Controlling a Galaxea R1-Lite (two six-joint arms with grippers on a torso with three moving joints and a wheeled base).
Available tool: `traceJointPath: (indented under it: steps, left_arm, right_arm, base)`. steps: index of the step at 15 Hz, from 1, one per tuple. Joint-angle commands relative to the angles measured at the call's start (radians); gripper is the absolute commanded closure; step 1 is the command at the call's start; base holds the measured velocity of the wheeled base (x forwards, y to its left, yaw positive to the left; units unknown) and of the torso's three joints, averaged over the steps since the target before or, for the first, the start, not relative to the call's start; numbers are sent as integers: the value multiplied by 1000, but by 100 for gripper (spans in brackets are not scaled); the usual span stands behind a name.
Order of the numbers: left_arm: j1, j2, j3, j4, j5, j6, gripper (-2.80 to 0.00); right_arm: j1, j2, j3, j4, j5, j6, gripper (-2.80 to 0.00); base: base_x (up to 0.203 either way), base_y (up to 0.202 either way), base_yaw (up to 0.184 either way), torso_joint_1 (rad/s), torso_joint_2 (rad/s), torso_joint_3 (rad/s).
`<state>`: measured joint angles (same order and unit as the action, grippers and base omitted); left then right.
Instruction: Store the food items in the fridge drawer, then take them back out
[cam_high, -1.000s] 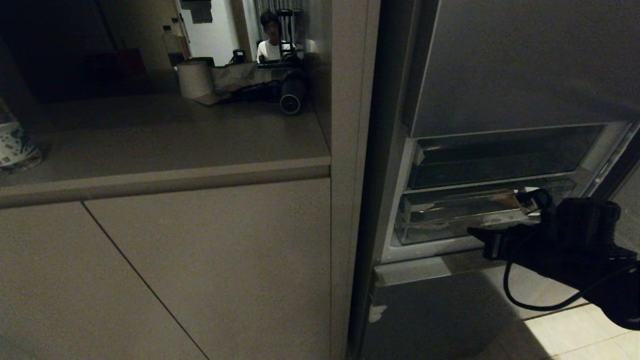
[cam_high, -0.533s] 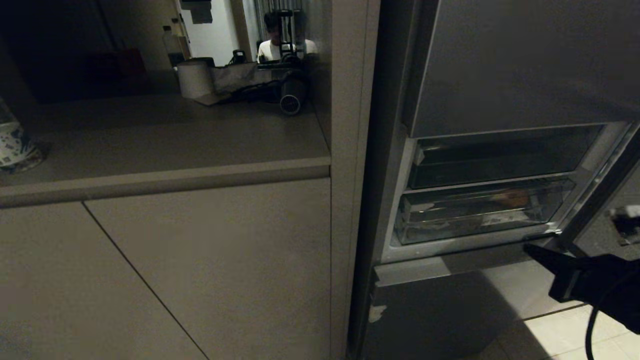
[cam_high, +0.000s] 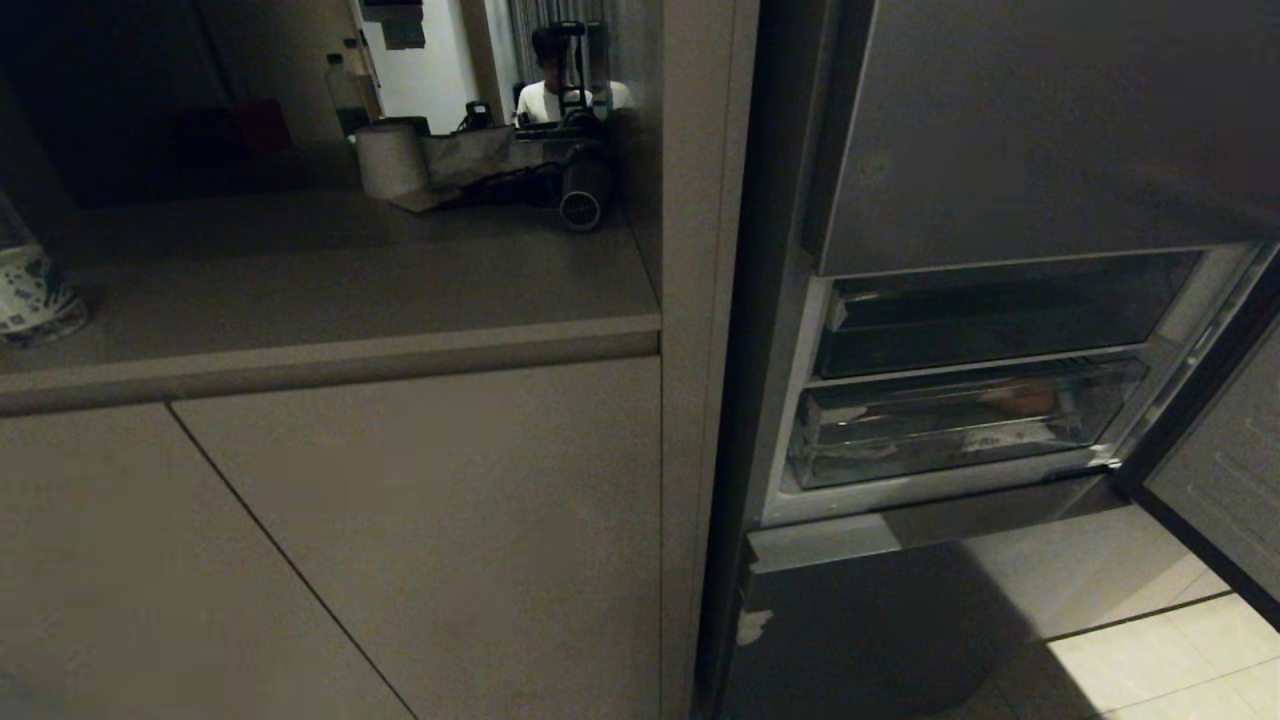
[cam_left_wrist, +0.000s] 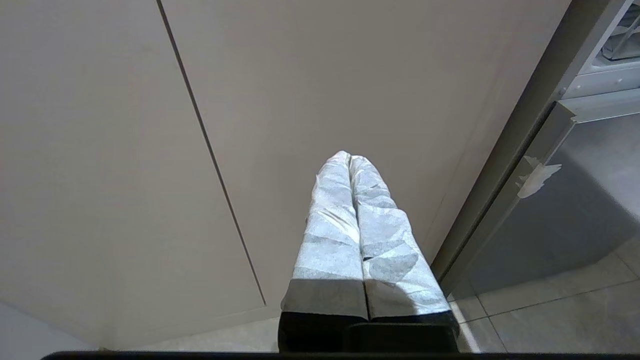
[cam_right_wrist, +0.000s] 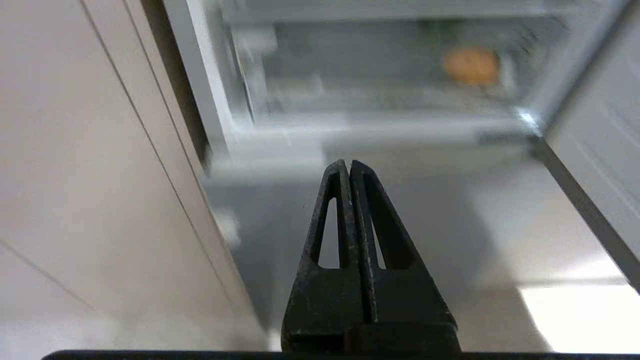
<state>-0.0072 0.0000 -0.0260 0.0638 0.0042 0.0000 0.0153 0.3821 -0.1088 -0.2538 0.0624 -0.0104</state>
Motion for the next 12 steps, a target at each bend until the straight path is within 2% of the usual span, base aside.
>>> traceJointPath:
  steps: [1,2,3,6,12]
  left_arm:
    - [0,2,0,-1,0,0,0]
    - [0,2,0,-1,0,0,0]
    - [0,2,0,-1,0,0,0]
    - [0,2,0,-1,0,0,0]
    - [0,2,0,-1,0,0,0]
  right_arm:
    - [-8,-345,22,345,-14,-54,0]
    - [-11,-378,37,419,-24,-74,0]
    - [-13,-382,54,408,-30,-81,0]
    - [-14,-382,137,178,-38,-84,0]
    - [-14,-382,140,172,-38,-51,0]
  base:
    - [0,0,0,0,0,0]
    - [0,0,0,0,0,0]
    - [0,0,0,0,0,0]
    - [0,0,0,0,0,0]
    - [0,0,0,0,0,0]
